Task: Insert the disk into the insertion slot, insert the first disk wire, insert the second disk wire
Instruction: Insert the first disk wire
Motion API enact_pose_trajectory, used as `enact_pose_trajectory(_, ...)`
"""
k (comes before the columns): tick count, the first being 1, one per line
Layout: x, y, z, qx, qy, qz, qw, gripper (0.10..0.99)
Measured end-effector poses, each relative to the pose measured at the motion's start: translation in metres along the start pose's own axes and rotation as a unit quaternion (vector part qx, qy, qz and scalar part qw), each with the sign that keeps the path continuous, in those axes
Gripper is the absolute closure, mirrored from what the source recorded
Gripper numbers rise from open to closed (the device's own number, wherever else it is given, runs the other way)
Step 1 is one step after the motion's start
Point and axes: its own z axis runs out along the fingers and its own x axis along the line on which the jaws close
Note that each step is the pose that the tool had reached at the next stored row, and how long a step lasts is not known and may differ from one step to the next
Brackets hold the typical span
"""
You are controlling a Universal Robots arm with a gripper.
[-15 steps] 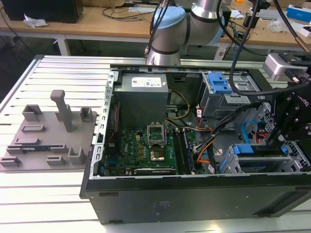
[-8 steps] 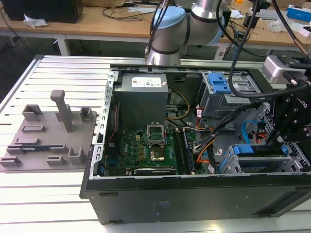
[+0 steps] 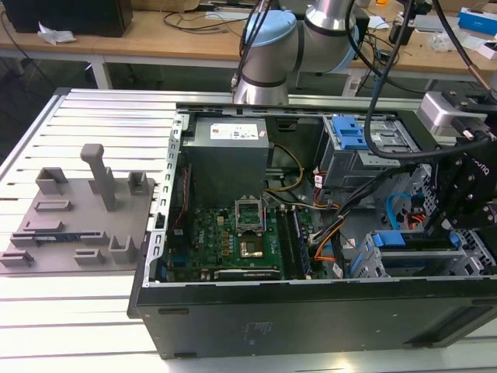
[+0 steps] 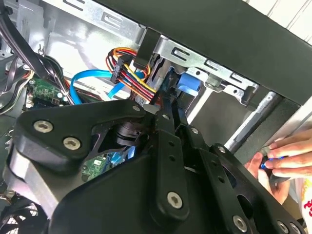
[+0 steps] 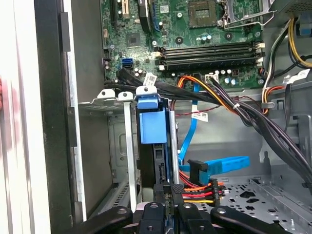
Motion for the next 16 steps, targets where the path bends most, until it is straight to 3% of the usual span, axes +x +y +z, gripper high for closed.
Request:
enact_pose_trajectory(5, 0.0001, 0.0010, -0.0002, 0.0000, 0.0001, 0.000, 1.0000, 0.667)
enact_pose_trajectory(6, 0.0000, 0.0010, -0.0002, 0.0001, 0.0001, 0.000, 1.0000, 0.667)
enact_pose_trajectory(8, -0.0006, 0.0012, -0.0011, 0.0000, 0.0000, 0.000, 1.0000, 0.541)
enact_pose_trajectory(14, -0.0008, 0.0012, -0.0013, 0.0001, 0.0001, 0.000, 1.0000, 0.557)
enact_pose_trajectory(16, -0.0008, 0.0011, -0.0013, 0.0001, 0.0001, 0.000, 1.0000, 0.690)
